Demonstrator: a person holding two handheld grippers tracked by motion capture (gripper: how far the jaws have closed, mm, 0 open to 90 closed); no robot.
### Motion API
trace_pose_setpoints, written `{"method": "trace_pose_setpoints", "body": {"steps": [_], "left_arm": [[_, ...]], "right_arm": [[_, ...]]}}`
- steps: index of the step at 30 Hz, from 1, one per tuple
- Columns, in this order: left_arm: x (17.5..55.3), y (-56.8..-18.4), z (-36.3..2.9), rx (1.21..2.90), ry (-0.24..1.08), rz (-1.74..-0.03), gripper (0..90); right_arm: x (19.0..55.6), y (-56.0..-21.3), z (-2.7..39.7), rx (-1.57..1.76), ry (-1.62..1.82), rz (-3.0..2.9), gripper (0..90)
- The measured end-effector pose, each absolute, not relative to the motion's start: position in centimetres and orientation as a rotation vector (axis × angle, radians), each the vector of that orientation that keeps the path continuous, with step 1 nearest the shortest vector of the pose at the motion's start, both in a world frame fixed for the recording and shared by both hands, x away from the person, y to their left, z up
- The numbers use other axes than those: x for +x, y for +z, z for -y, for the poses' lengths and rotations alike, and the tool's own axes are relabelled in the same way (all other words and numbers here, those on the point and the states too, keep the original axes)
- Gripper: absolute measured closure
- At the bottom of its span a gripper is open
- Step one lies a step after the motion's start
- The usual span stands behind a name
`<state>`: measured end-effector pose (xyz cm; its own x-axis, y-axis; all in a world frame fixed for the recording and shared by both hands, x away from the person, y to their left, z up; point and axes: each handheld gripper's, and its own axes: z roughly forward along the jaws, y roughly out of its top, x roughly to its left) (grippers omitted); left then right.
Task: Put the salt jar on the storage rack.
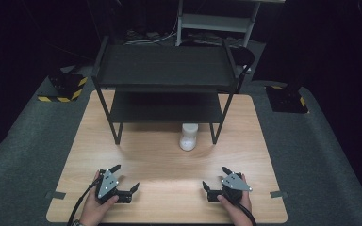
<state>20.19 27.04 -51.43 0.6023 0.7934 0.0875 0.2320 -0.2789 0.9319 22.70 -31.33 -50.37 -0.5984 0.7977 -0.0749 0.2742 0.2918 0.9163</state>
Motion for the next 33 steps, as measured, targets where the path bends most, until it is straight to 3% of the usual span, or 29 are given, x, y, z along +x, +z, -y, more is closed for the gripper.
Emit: {"method": "trace_pose_setpoints", "body": {"steps": [33], "left_arm": [[20.33, -51.32, -27.25, 1.825, 0.675, -0.815, 0.5]], "right_arm": [[23.03, -49.93, 31.43, 0.956, 1.304, -2.026, 1.0]]}}
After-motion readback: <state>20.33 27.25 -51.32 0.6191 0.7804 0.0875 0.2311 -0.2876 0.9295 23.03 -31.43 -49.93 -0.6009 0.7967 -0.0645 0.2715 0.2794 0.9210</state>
